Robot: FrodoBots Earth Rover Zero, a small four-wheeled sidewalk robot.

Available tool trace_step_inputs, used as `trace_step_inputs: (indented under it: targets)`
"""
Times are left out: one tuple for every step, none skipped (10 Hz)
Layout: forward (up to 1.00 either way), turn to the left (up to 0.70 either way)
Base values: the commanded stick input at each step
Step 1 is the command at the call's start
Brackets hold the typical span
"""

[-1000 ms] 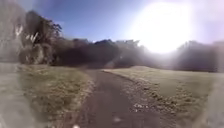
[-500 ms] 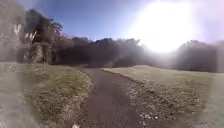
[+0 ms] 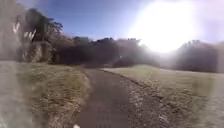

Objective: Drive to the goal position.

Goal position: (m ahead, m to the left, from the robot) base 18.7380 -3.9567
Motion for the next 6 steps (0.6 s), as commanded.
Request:
trace_step_inputs:
  targets:
    - [0.6,0.0]
    - [0.6,0.0]
    - [0.6,0.0]
    - [0.6,0.0]
    - [0.6,0.0]
    - [0.6,0.0]
